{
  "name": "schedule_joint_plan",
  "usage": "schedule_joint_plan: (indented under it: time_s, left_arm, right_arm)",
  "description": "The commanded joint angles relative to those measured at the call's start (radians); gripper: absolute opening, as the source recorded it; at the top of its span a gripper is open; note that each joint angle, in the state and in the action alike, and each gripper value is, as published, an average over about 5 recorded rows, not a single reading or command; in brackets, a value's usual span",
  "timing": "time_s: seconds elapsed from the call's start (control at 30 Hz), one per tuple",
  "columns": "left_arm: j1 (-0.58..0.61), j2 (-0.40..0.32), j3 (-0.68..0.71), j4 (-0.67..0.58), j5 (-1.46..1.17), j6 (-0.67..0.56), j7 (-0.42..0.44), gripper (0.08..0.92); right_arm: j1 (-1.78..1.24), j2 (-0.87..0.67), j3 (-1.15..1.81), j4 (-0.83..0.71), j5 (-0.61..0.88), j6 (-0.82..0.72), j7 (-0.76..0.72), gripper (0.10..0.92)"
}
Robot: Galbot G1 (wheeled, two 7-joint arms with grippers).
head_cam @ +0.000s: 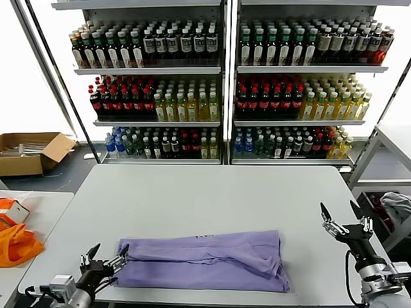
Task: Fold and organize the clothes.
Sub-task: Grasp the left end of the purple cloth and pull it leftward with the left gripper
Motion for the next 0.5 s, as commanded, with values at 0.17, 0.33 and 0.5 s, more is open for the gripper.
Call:
schedule_joint_plan:
  time_s: [0.17, 0.33, 0.5]
  left_arm:
    - [0.000, -0.089, 0.095, 0.053, 0.021, 0.042, -0.130, 0.793]
    - [0.013, -0.097, 0.094, 0.054, 0.019, 0.032, -0.117, 0.675]
    - [0.025, -0.108, 0.094, 0.027, 0.002, 0.021, -0.099, 0.528]
  right_arm:
    - [-0.021, 0.011, 0.055, -0.026, 0.013, 0.037, 0.014, 0.823]
    - [-0.020, 0.004, 0.057, -0.010, 0.024, 0.033, 0.019, 0.823]
    - [-0.022, -0.020, 0.050, 0.007, 0.039, 0.030, 0.026, 0.823]
